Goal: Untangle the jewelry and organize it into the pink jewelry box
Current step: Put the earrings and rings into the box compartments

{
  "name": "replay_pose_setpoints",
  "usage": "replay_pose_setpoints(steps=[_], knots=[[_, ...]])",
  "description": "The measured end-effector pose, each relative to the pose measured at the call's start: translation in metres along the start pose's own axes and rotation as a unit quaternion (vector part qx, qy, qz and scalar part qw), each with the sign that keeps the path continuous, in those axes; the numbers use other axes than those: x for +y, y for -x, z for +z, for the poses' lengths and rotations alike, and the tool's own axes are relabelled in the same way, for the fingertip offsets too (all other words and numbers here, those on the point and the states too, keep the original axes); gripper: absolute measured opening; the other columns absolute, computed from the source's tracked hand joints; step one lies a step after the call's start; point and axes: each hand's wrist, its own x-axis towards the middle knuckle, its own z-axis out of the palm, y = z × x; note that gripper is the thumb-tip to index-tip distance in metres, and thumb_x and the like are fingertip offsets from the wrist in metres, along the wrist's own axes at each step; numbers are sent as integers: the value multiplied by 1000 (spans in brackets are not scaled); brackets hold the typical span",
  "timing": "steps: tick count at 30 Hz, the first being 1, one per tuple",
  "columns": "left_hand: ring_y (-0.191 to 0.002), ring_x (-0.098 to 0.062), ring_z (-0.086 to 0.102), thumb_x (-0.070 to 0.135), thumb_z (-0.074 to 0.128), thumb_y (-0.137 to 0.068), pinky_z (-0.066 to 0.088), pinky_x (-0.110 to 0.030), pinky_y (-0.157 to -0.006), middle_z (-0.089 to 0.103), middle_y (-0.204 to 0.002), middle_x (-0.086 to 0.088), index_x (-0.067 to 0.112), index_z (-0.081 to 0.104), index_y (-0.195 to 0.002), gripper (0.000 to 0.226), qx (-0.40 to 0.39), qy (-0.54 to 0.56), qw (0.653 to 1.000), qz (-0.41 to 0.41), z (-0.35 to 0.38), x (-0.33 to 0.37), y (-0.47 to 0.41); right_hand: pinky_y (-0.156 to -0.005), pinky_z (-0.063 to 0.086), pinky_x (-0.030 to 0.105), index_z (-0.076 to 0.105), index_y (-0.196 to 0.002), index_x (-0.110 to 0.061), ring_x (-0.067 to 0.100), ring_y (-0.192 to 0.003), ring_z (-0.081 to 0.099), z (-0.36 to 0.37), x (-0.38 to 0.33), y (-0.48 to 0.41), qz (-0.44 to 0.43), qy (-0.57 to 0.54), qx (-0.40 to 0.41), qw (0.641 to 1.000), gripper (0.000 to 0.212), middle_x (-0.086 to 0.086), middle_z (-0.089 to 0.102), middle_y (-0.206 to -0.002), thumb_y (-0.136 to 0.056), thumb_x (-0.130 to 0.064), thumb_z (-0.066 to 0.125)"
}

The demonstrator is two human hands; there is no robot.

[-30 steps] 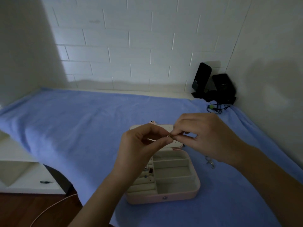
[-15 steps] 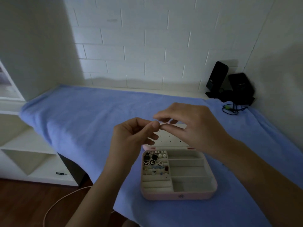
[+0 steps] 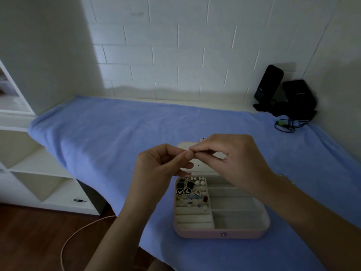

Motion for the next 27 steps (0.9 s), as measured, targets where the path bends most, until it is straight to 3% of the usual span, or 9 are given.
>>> replay_pose_setpoints(steps=[7,16,22,27], knots=[[-64,-15,68,14,69,-65,51,-18,-56,71,-74,-10,2,65,-86,24,-40,73,995,-55,-6,1,-2,-72,53,16,73,-90,-6,4,-78,68,-5,-1,-2,89,-138,-47,985,10,-4,71,-83,-80,-6,72],[-61,-17,68,16,69,-64,54,-20,-57,70,-69,-10,0,67,-82,23,-36,24,999,-25,-10,2,4,-68,54,17,72,-86,-12,5,-74,68,-5,-8,-3,142,-155,-87,974,13,-9,70,-79,-77,-4,75],[-63,-18,69,20,67,-70,55,-22,-58,71,-69,-8,3,68,-82,21,-7,-6,1000,-5,-8,2,7,-66,56,21,73,-87,-9,18,-71,71,-7,-14,-9,307,-343,-79,884,18,9,74,-78,-69,-10,74],[-64,-16,69,28,68,-68,54,-21,-59,72,-68,-2,13,68,-77,17,21,-71,995,61,-1,3,12,-65,54,17,74,-81,-11,14,-68,70,-3,-20,-8,342,-369,-26,864,19,6,74,-74,-63,-16,73]])
